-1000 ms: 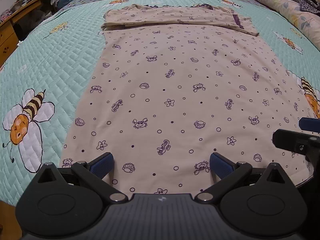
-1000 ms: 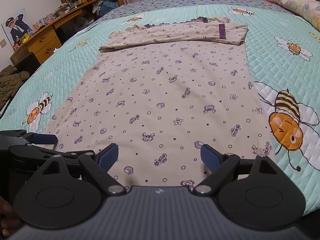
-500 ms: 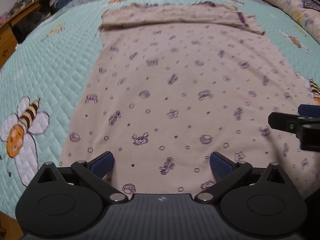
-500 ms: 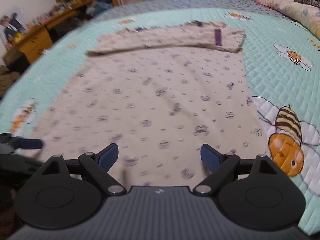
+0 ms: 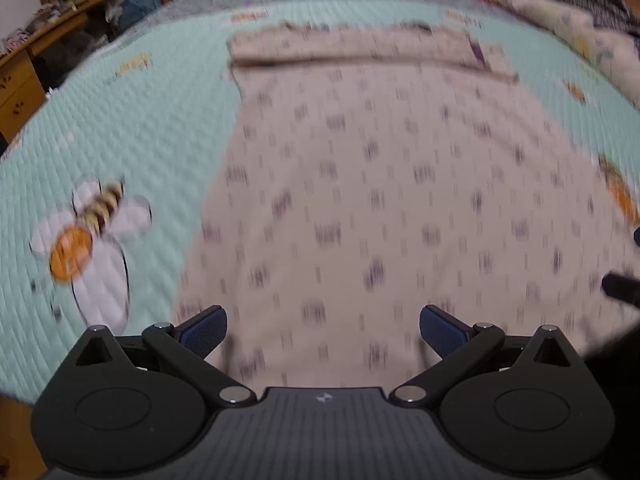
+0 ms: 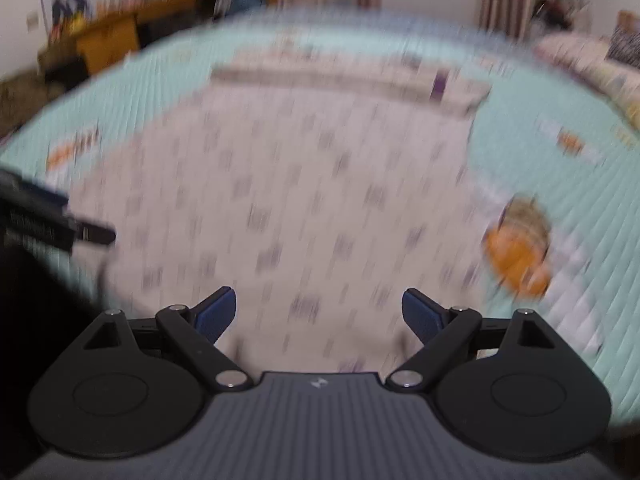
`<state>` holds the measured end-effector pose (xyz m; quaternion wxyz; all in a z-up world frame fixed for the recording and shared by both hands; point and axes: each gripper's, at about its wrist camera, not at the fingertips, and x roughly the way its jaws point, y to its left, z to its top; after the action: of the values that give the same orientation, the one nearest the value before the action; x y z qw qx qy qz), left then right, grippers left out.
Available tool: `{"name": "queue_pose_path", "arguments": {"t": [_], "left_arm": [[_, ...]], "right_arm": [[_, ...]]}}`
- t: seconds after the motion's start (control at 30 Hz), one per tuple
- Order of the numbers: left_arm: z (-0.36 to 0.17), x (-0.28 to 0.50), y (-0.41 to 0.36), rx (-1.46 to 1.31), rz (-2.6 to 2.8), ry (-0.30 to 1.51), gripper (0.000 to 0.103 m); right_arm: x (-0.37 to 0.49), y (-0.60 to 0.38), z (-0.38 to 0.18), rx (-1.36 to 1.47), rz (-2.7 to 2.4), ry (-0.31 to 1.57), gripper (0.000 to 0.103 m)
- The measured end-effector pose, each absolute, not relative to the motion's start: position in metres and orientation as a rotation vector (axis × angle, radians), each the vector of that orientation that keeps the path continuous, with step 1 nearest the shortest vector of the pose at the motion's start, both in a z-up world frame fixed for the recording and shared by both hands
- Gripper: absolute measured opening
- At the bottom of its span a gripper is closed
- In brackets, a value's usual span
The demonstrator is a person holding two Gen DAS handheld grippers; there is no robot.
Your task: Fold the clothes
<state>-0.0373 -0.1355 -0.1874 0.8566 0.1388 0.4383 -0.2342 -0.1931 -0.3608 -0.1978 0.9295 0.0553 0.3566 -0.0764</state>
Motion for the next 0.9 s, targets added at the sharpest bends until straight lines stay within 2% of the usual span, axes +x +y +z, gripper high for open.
{"name": "queue_pose_path", "arguments": {"t": [0.13, 0.27, 0.4, 0.6, 0.9], "left_arm": [[-0.19, 0.002, -0.158, 0.252, -0.474, 0.929, 0.102], [-0.215, 0.006, -0.162, 0.267, -0.453, 0.973, 0.102], [-0.22, -0.025, -0.148, 0.326, -0.455, 0.934, 0.102], [-0.209, -0.048, -0.134, 0.316, -0.461, 0.95, 0.102], [-0.192, -0.05, -0.144, 0.312, -0.466, 0.913, 0.102]], "right_arm": [[-0.149, -0.382, -0.188, 0.137, -0.204, 0.659, 0.091], [-0.119, -0.4, -0.213, 0.229, -0.266, 0.749, 0.09], [-0.15, -0.389, -0.234, 0.197, -0.251, 0.787, 0.09], [-0.216, -0.368, -0.223, 0.167, -0.184, 0.789, 0.09], [-0.203, -0.39, -0.195, 0.274, -0.236, 0.693, 0.09]]}}
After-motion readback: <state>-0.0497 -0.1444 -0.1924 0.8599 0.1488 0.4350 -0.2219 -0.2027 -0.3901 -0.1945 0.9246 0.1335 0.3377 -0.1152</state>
